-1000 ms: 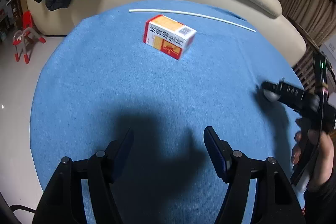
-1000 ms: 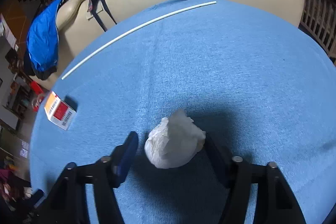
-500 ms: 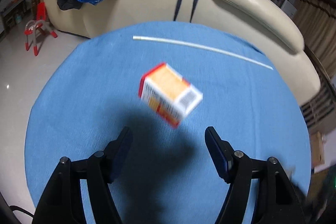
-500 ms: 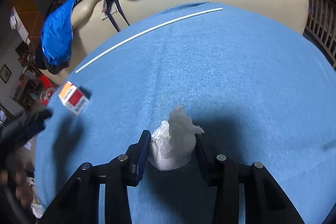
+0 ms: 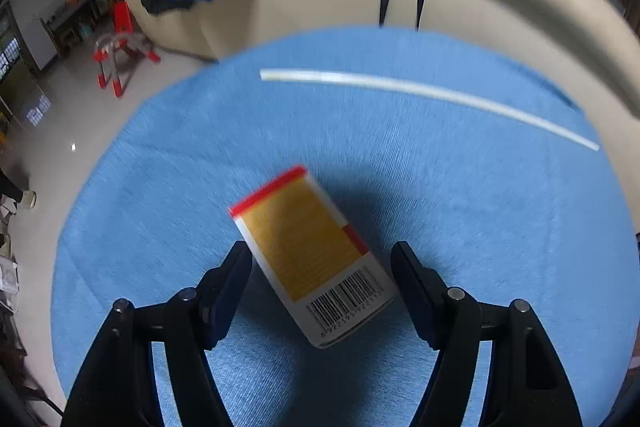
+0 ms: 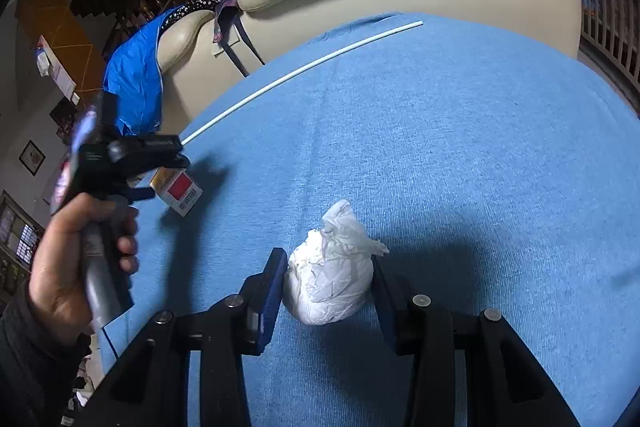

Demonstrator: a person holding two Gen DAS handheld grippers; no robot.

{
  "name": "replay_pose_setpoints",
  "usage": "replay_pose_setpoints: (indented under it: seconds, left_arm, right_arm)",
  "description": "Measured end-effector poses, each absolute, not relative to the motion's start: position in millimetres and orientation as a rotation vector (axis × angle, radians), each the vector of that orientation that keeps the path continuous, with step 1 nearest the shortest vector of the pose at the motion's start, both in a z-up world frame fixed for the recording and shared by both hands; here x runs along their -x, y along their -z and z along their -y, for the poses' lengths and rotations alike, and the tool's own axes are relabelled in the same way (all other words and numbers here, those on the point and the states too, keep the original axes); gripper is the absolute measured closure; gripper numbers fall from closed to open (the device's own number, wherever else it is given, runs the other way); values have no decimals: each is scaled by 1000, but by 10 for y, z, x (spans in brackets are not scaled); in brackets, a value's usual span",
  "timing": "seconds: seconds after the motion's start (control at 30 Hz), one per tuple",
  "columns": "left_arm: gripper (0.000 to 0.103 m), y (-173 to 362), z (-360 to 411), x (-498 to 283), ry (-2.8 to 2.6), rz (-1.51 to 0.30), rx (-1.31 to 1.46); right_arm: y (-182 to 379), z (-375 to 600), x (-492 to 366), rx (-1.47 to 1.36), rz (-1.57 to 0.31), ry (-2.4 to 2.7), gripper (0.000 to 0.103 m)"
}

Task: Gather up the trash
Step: 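Grasp the white tissue with the right tool while the left grasps the medicine box, then hold the tissue and medicine box while the right tool turns toward the wastebasket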

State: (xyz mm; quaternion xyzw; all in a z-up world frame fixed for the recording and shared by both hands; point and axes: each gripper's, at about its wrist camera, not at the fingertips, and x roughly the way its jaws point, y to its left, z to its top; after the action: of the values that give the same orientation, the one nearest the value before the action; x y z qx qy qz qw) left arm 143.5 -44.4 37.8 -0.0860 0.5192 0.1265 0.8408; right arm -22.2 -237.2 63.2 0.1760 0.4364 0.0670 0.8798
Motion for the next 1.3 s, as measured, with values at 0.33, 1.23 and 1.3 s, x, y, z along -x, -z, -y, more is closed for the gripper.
replay_pose_setpoints:
  seconds: [0.33, 1.23, 1.3]
  left_arm:
    - [47, -380, 263, -1076, -128, -1089, 138]
    - [47, -861, 539, 817, 230, -1035, 22]
    - [47, -869, 583, 855, 243, -1033, 14]
  right_arm:
    - [-693, 2338, 266, -361, -899, -152, 59]
    - [-973, 2110, 1144, -328, -875, -129, 59]
    - [-991, 2127, 1192, -329, -871, -128, 59]
